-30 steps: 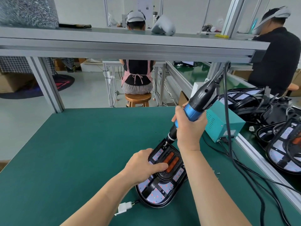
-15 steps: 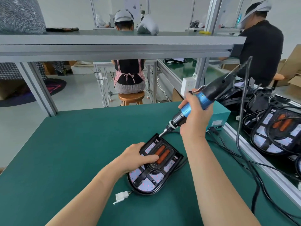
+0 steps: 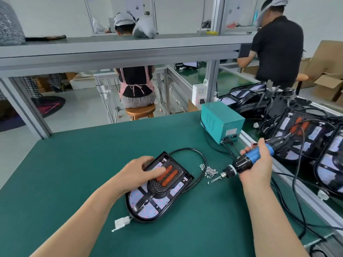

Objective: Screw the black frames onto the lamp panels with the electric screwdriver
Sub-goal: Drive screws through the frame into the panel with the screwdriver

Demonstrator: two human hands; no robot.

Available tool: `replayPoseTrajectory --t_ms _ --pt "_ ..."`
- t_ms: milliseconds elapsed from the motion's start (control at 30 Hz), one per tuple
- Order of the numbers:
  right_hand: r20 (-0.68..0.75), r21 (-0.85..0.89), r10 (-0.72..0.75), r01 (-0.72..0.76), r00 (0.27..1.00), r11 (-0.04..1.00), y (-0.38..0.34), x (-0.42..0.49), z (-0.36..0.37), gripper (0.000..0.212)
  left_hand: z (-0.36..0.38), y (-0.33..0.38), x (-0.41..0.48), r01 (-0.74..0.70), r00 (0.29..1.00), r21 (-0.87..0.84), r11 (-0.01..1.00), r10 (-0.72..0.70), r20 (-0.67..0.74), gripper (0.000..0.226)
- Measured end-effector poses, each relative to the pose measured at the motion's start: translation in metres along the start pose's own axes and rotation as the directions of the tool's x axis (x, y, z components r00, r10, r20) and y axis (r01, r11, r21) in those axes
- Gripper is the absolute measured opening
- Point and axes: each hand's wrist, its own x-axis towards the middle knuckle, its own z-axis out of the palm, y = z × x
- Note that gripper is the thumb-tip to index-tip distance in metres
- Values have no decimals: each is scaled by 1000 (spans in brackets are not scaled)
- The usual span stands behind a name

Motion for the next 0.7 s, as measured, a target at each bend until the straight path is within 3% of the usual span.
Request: replayPoseTrajectory --t_ms 67,100,167,233,333,433,567,700 --pt "-8 -7 37 -37 999 999 0 5 -10 23 6 7 3 -104 936 187 977 160 -312 41" --pt "-7 -2 64 -64 998 998 0 6 -11 23 10 13 3 -180 878 269 946 278 -389 35" --pt "-7 37 104 -104 995 994 1 10 -14 24 24 31 2 -351 790 399 847 497 -359 19" --pt "3 74 123 -123 992 990 0 12 -17 24 45 48 4 -475 751 481 736 625 -214 10" --pt "4 89 137 -137 991 987 -2 14 -22 23 81 68 15 -500 792 652 570 605 78 16" --pt "31 112 146 -148 989 983 -4 14 -26 23 107 78 31 -509 816 760 404 507 277 27" --pt "43 113 148 -152 988 982 -6 14 -27 21 121 84 44 -544 801 793 274 453 392 24" --pt "46 114 143 -147 989 983 -5 15 -28 20 124 86 53 -547 805 797 256 424 416 18"
